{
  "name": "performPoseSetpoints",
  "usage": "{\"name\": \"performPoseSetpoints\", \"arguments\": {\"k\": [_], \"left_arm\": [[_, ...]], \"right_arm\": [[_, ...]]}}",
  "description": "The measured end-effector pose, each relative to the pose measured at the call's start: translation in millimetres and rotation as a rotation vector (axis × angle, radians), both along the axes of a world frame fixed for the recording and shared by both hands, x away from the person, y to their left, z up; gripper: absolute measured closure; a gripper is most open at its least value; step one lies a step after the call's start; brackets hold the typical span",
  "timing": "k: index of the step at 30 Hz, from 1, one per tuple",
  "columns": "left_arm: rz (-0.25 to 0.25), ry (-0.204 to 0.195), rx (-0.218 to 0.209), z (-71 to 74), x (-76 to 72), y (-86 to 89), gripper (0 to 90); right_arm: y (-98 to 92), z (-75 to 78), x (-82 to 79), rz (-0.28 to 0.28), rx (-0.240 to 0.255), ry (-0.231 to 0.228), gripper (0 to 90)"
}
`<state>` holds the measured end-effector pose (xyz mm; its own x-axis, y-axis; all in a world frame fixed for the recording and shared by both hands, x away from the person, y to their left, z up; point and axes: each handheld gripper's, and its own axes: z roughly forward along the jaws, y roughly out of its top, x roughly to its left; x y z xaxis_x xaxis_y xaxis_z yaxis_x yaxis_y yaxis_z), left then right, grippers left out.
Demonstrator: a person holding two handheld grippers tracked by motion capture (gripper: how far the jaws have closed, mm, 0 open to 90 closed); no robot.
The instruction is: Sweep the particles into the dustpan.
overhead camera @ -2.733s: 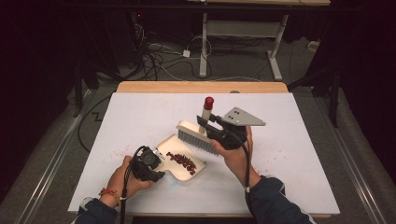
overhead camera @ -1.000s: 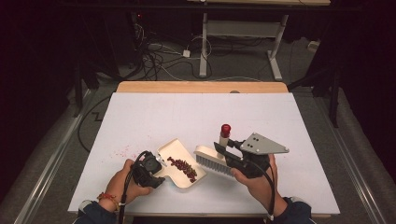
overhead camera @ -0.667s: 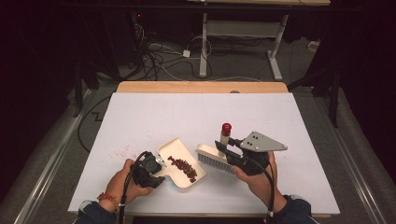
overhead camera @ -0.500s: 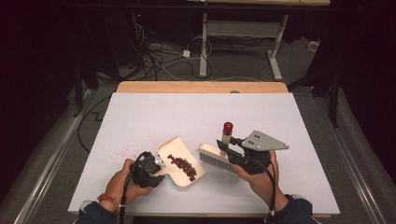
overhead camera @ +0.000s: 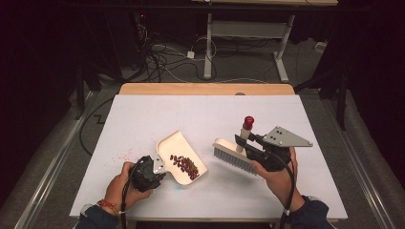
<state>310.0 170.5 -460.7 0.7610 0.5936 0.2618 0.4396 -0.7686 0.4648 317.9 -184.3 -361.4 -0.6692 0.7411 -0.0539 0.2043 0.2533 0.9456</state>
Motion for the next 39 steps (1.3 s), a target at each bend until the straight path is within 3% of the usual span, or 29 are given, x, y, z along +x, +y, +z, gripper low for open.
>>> {"name": "performPoseSetpoints", "arguments": {"k": [3,12,31,34,39], "left_arm": [[0.001,-0.023,0.005,0.7,0.0,1.6,63.3],[0.005,-0.035,0.003,1.4,-0.4,3.4,63.3],[0.024,0.008,-0.059,1.0,3.2,11.1,63.4],[0.024,0.000,-0.058,1.4,3.6,12.3,63.4],[0.039,0.040,-0.099,-1.3,6.2,16.7,63.5]], "right_arm": [[-2.8,0.3,1.6,-0.008,0.008,0.011,69.8],[-7.8,3.3,2.2,-0.016,0.013,0.008,69.8],[-12.7,6.4,2.7,-0.017,0.019,0.000,69.8],[-13.9,6.7,3.0,-0.021,0.019,0.001,69.7],[-16.4,8.0,3.0,-0.029,0.026,-0.006,69.8]]}}
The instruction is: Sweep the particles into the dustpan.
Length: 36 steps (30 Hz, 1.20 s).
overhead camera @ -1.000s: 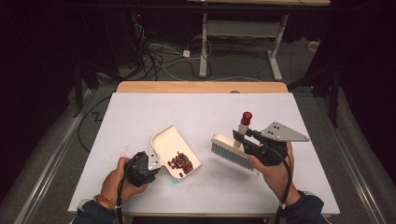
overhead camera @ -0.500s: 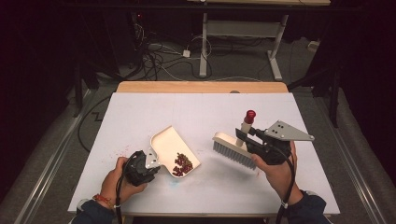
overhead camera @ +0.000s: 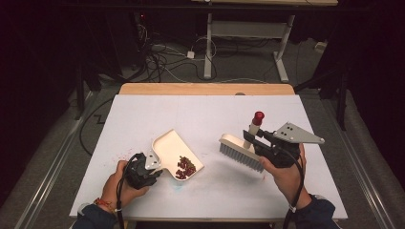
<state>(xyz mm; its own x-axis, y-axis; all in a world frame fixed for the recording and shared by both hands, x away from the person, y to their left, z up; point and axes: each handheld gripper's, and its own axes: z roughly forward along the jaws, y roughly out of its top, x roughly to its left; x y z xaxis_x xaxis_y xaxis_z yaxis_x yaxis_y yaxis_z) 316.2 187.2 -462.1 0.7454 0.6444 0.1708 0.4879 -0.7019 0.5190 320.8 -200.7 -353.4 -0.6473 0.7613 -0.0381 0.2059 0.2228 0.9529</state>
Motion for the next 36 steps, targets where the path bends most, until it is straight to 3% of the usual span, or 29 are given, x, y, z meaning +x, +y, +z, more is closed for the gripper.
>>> {"name": "performPoseSetpoints", "arguments": {"k": [11,18,22,28,36], "left_arm": [[0.026,0.004,-0.028,2.1,0.3,6.9,63.6],[0.073,-0.077,-0.051,-0.5,-3.7,12.6,63.7],[0.107,-0.092,-0.095,1.2,-5.0,16.7,63.7],[0.149,-0.080,-0.140,2.7,-5.5,23.8,63.7],[0.225,-0.084,-0.161,3.2,-9.7,36.3,63.7]], "right_arm": [[-1.1,-1.2,1.7,-0.005,-0.004,0.002,69.8],[-1.0,-2.7,2.4,-0.002,-0.007,0.007,69.8],[-1.3,-2.8,2.8,0.002,-0.009,0.008,69.8],[-7.6,-0.6,3.4,0.005,-0.006,0.014,69.8],[-29.2,6.7,2.8,0.046,0.003,0.032,69.8]]}}
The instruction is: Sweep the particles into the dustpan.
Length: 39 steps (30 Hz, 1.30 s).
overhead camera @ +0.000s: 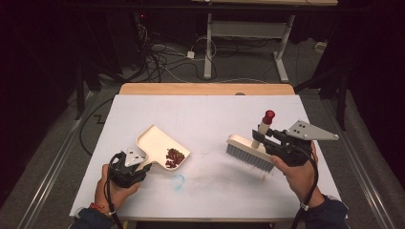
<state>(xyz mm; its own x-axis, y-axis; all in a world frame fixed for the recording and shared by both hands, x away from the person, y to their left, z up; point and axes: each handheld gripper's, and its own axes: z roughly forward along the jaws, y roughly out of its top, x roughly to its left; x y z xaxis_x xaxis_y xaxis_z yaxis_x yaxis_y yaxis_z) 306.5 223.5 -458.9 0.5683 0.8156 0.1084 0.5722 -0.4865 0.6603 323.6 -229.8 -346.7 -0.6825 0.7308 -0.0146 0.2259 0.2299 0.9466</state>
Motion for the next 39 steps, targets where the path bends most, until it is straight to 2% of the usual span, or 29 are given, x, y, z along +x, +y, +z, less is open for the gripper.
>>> {"name": "performPoseSetpoints", "arguments": {"k": [6,12,19,24,28,31,39], "left_arm": [[0.041,-0.010,-0.028,3.4,-1.7,9.8,63.7],[0.050,-0.025,-0.023,5.9,-3.0,11.6,63.8],[0.056,0.011,-0.035,3.4,-0.6,15.1,64.0],[0.079,0.004,-0.042,3.8,-1.3,16.7,64.0],[0.100,0.013,-0.059,2.9,-0.5,18.5,64.0],[0.127,0.020,-0.070,1.9,0.2,20.3,64.0],[0.227,0.034,-0.095,-3.3,0.1,26.7,63.9]], "right_arm": [[-15.8,2.0,-3.5,0.016,0.001,0.006,69.8],[-26.2,2.6,-10.1,0.035,-0.003,0.031,69.7],[-36.3,-1.4,-16.3,0.068,-0.022,0.065,69.7],[-37.1,-4.3,-15.1,0.076,-0.025,0.082,69.7],[-36.8,-0.3,-15.2,0.116,-0.037,0.087,69.8],[-38.1,0.7,-14.4,0.147,-0.062,0.109,69.8],[-36.2,-2.2,-12.0,0.175,-0.105,0.142,69.7]]}}
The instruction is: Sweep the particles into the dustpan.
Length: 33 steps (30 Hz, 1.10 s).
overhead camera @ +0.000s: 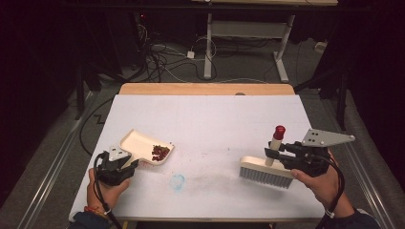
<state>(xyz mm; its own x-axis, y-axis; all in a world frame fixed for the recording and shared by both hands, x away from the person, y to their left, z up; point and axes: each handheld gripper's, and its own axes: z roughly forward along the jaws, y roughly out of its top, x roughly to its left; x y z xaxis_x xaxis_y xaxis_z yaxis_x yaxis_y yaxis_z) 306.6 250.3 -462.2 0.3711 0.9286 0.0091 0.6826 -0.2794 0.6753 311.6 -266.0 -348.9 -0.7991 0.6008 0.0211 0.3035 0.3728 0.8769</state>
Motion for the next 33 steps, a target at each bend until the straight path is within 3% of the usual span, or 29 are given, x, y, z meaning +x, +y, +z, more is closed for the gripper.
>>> {"name": "performPoseSetpoints", "arguments": {"k": [5,10,13,20,27,33], "left_arm": [[0.027,0.009,-0.012,-5.3,3.4,-1.3,63.9],[0.030,0.049,-0.010,-14.1,6.1,-9.4,62.9],[0.010,0.078,-0.008,-18.7,5.7,-15.5,61.2],[-0.016,0.081,0.002,-19.8,3.0,-22.6,63.0],[-0.027,0.084,0.007,-19.7,5.5,-25.0,63.5],[-0.030,0.091,0.019,-18.3,7.5,-27.2,63.6]], "right_arm": [[2.2,-4.9,10.6,0.001,-0.028,0.030,69.7],[1.5,-10.2,25.7,-0.026,-0.056,0.034,69.7],[-0.8,-11.6,35.6,-0.035,-0.039,0.050,69.7],[3.9,-14.5,52.5,-0.034,-0.021,0.081,69.7],[7.5,-16.2,51.7,-0.064,0.022,0.054,69.8],[24.0,-1.8,57.4,-0.151,0.131,-0.047,69.9]]}}
